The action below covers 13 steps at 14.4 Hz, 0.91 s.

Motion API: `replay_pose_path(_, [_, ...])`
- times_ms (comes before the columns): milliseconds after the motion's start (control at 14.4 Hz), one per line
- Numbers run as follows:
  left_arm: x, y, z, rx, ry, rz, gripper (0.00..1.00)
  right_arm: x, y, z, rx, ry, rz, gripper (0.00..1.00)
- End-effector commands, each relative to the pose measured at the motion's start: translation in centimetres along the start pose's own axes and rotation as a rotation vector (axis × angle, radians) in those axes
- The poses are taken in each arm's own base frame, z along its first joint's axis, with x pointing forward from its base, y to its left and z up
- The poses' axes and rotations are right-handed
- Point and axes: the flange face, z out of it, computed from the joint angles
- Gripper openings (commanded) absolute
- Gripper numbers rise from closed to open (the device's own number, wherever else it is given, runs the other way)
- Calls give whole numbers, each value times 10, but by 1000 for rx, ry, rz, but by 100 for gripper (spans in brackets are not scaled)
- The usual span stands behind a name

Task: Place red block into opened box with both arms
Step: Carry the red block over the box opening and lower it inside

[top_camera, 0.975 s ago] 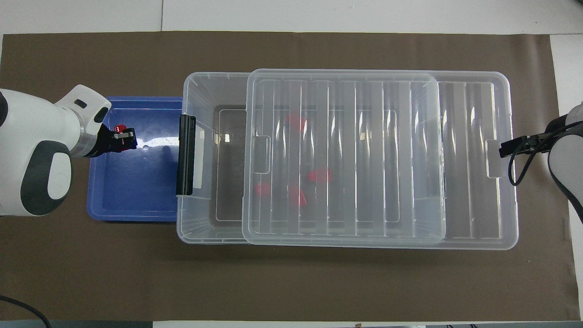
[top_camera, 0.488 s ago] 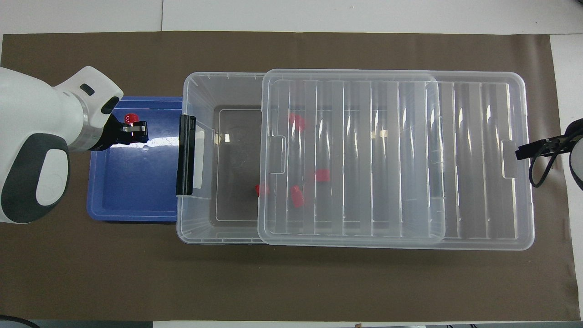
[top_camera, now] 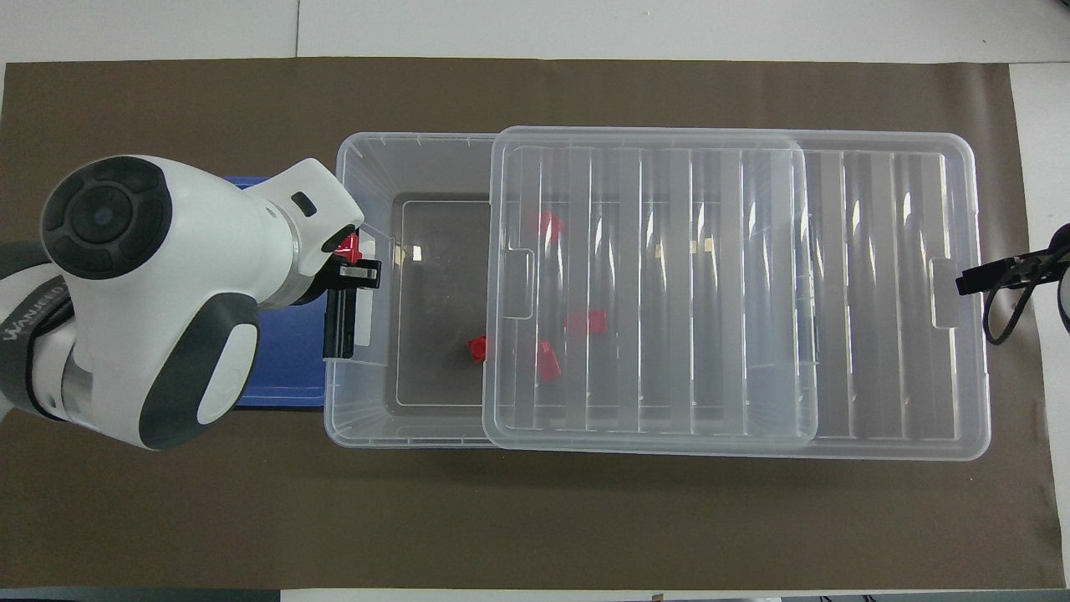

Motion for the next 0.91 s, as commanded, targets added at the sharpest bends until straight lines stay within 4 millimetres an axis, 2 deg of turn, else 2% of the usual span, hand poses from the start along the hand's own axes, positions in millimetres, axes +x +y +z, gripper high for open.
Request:
replay_pose_path(0, [2,27,15,6,15,-14,0,-3,7,-2,-3,12,-20,100])
replay_pose_path(279, [9,58,60,-10,24,-17,0,4,5,-12,-9,18,-29,100])
replay_pose_path(557, [15,62,91,-15,27,-20,0,11,5,-23,-14,33,-30,100])
replay_pose_path(697, [19,63,111,-19,28,-21,0,18,-1,-38,2,8,-29,100])
replay_pose_path(836, [23,61,125,-22,33,-26,0,21,-12,-66,12,-14,-16,100])
